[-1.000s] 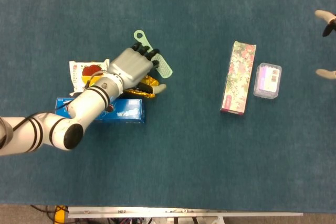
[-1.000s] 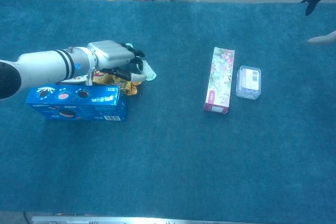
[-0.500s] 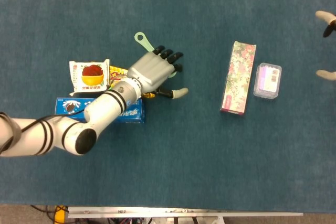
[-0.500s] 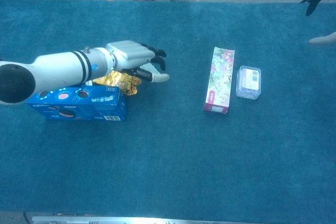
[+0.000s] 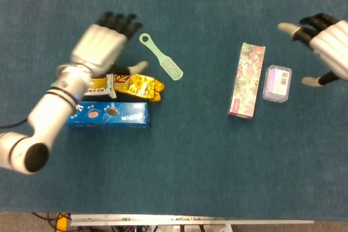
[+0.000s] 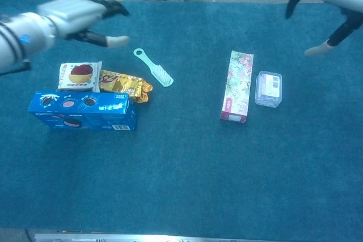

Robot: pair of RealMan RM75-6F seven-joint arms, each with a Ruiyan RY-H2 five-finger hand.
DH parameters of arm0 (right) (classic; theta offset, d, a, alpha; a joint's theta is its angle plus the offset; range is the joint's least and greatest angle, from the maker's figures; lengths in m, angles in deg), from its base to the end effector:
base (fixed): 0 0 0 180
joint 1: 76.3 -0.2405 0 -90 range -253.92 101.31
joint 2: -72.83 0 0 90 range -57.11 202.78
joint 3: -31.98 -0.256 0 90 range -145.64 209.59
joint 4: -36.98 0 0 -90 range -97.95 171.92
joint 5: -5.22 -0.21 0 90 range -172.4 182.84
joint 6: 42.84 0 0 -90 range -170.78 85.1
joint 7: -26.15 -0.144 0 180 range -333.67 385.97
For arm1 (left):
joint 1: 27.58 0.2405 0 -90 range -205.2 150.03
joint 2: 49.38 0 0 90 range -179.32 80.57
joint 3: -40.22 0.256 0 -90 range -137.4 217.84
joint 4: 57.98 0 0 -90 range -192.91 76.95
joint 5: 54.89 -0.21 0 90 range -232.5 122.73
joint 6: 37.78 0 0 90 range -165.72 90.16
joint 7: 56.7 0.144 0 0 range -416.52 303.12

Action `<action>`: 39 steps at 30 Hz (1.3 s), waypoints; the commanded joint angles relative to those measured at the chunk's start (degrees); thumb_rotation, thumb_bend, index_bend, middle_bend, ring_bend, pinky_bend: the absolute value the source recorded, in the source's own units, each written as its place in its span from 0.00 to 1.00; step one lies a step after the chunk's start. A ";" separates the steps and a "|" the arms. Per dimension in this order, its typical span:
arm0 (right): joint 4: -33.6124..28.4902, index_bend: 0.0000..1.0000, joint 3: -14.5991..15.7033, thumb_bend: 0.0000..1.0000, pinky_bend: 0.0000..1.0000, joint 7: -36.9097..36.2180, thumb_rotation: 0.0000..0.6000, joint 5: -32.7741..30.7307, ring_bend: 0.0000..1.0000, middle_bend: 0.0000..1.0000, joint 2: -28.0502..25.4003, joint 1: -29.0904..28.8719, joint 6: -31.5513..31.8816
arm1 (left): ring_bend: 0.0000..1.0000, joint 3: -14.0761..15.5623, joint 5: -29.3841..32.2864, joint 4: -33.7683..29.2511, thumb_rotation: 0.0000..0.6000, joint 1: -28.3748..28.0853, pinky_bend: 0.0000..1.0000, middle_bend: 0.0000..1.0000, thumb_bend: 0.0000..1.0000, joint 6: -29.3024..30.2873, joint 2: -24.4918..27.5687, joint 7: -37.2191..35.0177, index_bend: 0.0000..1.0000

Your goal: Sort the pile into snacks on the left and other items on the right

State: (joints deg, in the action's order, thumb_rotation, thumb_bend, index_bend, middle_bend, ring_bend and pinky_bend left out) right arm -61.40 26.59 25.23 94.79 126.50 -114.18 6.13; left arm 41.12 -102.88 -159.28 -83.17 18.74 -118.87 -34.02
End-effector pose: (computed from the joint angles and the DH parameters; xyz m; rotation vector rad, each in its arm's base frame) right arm -0.1868 -0.3182 0.1328 2.0989 -0.7258 0.7814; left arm -0.1371 0.3497 0.0561 -1.9366 -0.9008 -0.7227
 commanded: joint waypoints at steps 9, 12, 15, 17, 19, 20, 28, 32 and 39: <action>-2.73 0.06 -0.24 0.39 0.18 7.26 0.93 0.63 0.14 0.25 3.31 -6.47 -7.61 | 0.00 0.13 -10.96 -6.09 0.56 12.61 0.00 0.00 0.22 9.97 9.39 -10.57 0.03; -2.71 0.06 -0.74 0.46 0.18 8.50 0.93 -0.84 0.14 0.24 4.94 -8.73 -10.62 | 0.00 0.72 -13.04 -7.11 0.53 14.53 0.00 0.00 0.22 10.60 10.99 -10.95 0.03; -2.12 0.06 -1.37 0.54 0.18 9.52 0.93 -2.77 0.14 0.24 6.78 -11.17 -13.76 | 0.00 1.45 -14.92 -8.35 0.47 16.15 0.00 0.00 0.22 10.71 12.73 -10.79 0.03; -1.35 0.06 -1.77 0.59 0.18 10.50 0.93 -4.20 0.14 0.24 8.22 -12.89 -15.83 | 0.00 1.89 -16.25 -9.17 0.41 17.25 0.00 0.00 0.22 10.87 13.84 -10.68 0.03; -0.55 0.06 -2.06 0.64 0.18 11.51 0.93 -5.39 0.14 0.24 9.60 -14.24 -17.24 | 0.00 2.11 -17.27 -9.73 0.36 18.22 0.00 0.00 0.22 11.17 14.65 -10.85 0.03; 0.10 0.06 -2.21 0.66 0.18 12.25 0.93 -6.22 0.13 0.24 10.59 -15.08 -18.03 | 0.00 2.19 -17.89 -10.01 0.34 18.87 0.00 0.00 0.22 11.36 15.08 -11.14 0.03; 6.15 0.06 -2.63 0.85 0.18 17.93 0.94 -13.17 0.14 0.24 18.42 -20.01 -21.28 | 0.00 2.10 -20.44 -10.53 0.24 22.50 0.00 0.00 0.22 11.92 16.97 -12.87 0.03; 8.19 0.06 -2.84 0.89 0.18 19.65 0.94 -16.93 0.13 0.24 21.94 -22.09 -21.68 | 0.00 1.86 -21.16 -10.54 0.19 23.87 0.00 0.00 0.22 11.91 17.43 -13.44 0.03; 9.73 0.00 -0.98 0.88 0.04 22.65 0.76 -23.07 0.00 0.03 24.75 -26.07 -24.01 | 0.00 1.60 -22.19 -10.61 0.14 25.77 0.00 0.00 0.22 11.27 18.20 -14.02 0.03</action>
State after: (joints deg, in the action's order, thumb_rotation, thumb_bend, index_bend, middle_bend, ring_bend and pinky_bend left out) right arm -52.22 24.95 46.89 72.85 150.41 -139.27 -17.52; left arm 42.77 -125.01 -169.90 -57.48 30.09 -100.72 -47.98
